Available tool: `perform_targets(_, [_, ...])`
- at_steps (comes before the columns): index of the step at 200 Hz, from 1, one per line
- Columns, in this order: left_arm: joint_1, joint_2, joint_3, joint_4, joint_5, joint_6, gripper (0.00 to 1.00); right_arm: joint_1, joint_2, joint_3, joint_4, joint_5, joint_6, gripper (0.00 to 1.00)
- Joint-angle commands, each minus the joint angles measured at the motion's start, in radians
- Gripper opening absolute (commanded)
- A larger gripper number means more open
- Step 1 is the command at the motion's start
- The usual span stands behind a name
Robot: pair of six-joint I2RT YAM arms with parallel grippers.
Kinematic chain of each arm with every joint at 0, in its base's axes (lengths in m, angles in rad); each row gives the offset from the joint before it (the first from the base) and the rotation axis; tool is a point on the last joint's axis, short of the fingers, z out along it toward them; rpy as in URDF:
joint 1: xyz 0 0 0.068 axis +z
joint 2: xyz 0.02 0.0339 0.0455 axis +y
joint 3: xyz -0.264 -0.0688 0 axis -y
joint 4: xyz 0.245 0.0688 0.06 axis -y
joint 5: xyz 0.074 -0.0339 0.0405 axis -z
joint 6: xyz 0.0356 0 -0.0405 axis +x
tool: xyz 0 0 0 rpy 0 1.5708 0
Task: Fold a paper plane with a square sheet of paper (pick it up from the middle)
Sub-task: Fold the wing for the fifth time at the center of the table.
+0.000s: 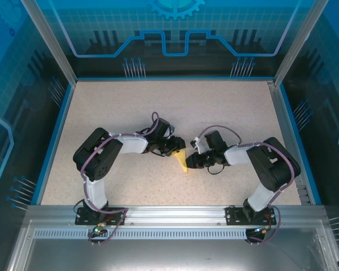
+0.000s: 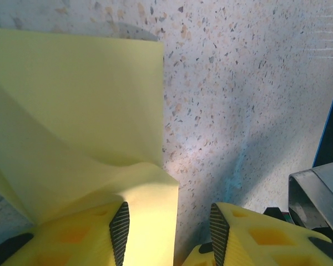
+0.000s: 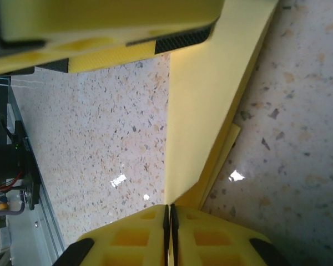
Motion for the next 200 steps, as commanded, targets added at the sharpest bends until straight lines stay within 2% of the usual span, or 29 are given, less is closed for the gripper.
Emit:
perform_targets(1, [0.011, -0.038, 0.002, -0.029, 0.001, -0.003, 0.47, -0.007, -0.04, 0.032, -0.096, -0.011, -0.012, 0.14])
perform_targets(34, [0.011, -0.043, -0.002, -0.023, 0.0, -0.009, 0.47, -0.003, -0.03, 0.047, -0.111, -0.044, -0.014, 0.16])
perform_targets(63, [0.01, -0.051, -0.014, -0.007, 0.0, -0.025, 0.47, 0.01, -0.042, 0.044, -0.124, -0.04, -0.033, 0.11])
perform_targets(95, [0.01, -0.063, -0.025, 0.002, -0.004, -0.035, 0.47, 0.033, -0.047, 0.064, -0.196, 0.04, -0.084, 0.13])
perform_targets(125, [0.011, -0.069, -0.033, 0.002, -0.013, -0.04, 0.47, 0.062, -0.066, 0.07, -0.235, 0.087, -0.093, 0.23])
perform_targets(200, [0.011, -0.064, -0.037, 0.01, -0.008, -0.038, 0.47, 0.11, -0.139, 0.083, -0.318, 0.227, -0.082, 0.24])
